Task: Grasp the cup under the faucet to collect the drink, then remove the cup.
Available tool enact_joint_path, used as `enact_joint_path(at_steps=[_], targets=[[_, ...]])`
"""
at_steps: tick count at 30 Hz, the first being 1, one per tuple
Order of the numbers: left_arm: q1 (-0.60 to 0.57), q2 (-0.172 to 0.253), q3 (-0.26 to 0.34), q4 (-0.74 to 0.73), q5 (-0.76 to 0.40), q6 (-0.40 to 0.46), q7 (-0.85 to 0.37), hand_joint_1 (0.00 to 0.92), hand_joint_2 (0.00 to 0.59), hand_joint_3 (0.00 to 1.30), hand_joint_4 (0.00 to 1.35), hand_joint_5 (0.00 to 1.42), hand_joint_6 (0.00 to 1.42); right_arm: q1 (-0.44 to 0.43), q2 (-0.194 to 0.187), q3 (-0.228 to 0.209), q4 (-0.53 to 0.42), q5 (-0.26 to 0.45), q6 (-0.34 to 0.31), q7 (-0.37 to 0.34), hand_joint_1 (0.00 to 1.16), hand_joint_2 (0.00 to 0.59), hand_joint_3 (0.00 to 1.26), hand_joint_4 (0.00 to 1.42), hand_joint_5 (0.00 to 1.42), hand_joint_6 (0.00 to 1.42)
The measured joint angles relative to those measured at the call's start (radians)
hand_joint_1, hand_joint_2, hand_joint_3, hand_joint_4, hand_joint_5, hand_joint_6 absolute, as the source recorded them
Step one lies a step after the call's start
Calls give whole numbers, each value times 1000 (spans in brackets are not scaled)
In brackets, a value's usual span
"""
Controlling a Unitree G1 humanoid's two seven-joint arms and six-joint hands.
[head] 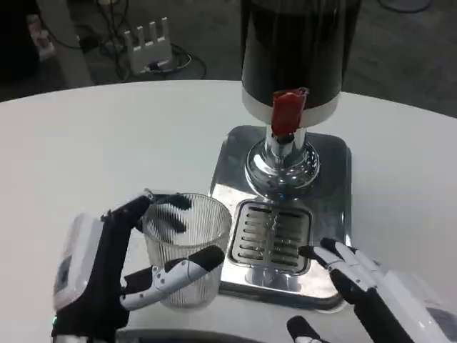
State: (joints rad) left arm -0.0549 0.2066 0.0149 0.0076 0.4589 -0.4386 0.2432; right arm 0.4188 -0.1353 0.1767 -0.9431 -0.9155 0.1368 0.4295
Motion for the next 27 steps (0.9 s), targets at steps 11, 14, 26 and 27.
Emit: enact_joint_path(at_steps=[11, 14, 26, 27], targets=[[-188, 8, -5, 221, 8, -19, 38, 363, 71, 781, 851, 889, 618, 20, -5, -36, -3, 23, 0, -1, 351, 437, 125, 21, 0, 0], [-228, 2, -20, 281, 7, -21, 47, 377, 70, 781, 850, 878, 628, 29, -6, -47, -7, 31, 0, -3, 351, 437, 125, 21, 0, 0], [-439, 0, -88, 568, 48, -28, 138, 402, 57, 772, 838, 877, 665, 58, -6, -49, -8, 40, -8, -18, 351, 437, 125, 21, 0, 0], [-459, 0, -100, 595, 59, -29, 153, 402, 57, 772, 838, 877, 666, 59, -6, -50, -8, 41, -9, -19, 351, 437, 125, 21, 0, 0]])
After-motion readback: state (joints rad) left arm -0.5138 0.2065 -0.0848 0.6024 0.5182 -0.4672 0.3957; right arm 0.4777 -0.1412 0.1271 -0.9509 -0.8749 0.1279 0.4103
